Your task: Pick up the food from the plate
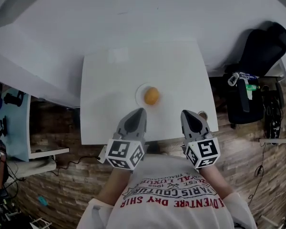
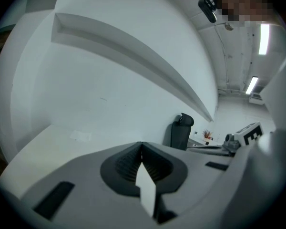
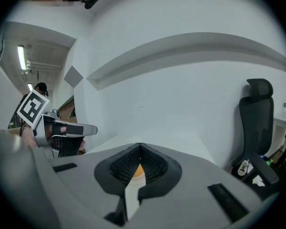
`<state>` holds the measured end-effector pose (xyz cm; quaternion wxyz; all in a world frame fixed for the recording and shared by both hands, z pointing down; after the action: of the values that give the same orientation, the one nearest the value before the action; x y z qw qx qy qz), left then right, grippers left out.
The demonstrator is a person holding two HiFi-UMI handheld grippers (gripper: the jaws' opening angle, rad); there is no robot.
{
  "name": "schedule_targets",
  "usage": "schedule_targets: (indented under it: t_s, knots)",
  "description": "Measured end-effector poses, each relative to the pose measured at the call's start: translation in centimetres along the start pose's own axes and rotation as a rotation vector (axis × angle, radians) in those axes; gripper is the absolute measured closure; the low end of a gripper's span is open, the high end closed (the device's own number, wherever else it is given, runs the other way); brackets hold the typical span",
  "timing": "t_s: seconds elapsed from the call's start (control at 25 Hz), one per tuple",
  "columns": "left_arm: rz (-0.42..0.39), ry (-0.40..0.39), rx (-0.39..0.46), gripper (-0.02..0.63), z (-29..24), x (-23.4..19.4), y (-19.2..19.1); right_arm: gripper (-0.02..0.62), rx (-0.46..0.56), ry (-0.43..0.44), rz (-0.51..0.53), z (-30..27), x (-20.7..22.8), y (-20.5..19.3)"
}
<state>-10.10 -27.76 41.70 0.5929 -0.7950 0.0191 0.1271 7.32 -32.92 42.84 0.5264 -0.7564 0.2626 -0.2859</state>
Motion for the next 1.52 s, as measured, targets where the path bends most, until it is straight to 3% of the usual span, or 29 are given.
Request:
schedule_targets:
  t_s: [0.36, 0.64, 0.76, 0.88, 0.92, 1.12, 1.52]
  knots:
    - [-0.047, -0.014, -0.073, 0.600, -6.0, -3.8, -0.9, 0.586, -0.078, -0.029, -0.017, -6.0, 1.9, -0.5]
    - [-0.067, -0.033, -0.245, 0.598, -9.6, -5.4, -5.1, 0.586, -0.164, -0.018, -0.041, -9.2, 2.4, -2.6]
    - [-0.079, -0.061, -0.310, 0.465, -11.1, -5.3, -6.7, 0.586, -0.203, -0.029, -0.049, -10.0, 3.2, -3.9]
    - [-0.108, -0.085, -0.343, 0.438, -12.1, -5.3, -7.8, 0.586, -0.242, -0.048, -0.060, -10.5, 4.2, -5.1]
    - [-0.114, -0.090, -0.356, 0.402, -12.5, -5.3, -8.2, 0.586, -0.252, -0.052, -0.061, -10.7, 4.5, -5.5]
    - [-0.059, -0.142, -0.459, 0.206, -15.0, -5.1, -10.3, 0.586, -0.294, -0.071, -0.073, -11.0, 5.9, -7.1]
    - [-0.049, -0.173, -0.694, 0.179, -18.3, -5.9, -13.8, 0.586, -0.331, -0.090, -0.093, -12.1, 7.0, -8.4]
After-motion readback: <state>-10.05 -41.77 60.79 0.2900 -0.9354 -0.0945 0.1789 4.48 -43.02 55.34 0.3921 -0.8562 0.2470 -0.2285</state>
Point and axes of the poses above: the fingertips, and each gripper's own axes: z backward along the fingers, x to its right, y out of its top, the point moved 4 cm from there along z, backward along the fingers, and after that the axes turned 2 degrees about -z, right-handed, at the moved point
